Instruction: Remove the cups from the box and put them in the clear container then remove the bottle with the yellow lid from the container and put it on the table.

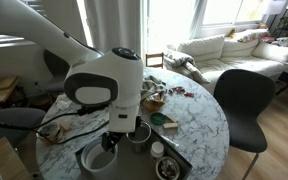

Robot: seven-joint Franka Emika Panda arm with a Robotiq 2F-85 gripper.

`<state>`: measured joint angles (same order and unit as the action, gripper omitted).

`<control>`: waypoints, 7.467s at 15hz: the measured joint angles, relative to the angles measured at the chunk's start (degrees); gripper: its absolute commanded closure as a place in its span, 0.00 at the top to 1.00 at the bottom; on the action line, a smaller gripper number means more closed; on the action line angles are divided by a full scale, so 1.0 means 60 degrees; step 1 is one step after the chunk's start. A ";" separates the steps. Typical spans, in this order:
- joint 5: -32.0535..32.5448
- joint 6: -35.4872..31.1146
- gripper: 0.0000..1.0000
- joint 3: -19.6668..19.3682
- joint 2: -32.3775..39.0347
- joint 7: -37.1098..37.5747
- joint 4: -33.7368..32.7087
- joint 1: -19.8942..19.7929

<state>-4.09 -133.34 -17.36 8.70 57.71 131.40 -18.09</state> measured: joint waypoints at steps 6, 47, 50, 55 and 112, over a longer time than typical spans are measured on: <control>-0.0601 -0.0018 0.35 -0.0035 0.0584 0.0323 -0.0303 0.0000; 0.1971 0.1780 0.02 0.1493 -0.3513 -0.1270 -0.0934 0.1317; 0.1236 0.1902 0.02 0.1926 -0.3296 -0.1846 -0.1417 0.1632; -0.0183 0.3375 0.02 0.2964 -0.2080 -0.2258 -0.3079 0.2718; -0.0520 0.3511 0.02 0.3363 0.4965 0.3007 -0.9206 0.5240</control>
<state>-7.21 -112.27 2.81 38.49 75.75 76.17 13.35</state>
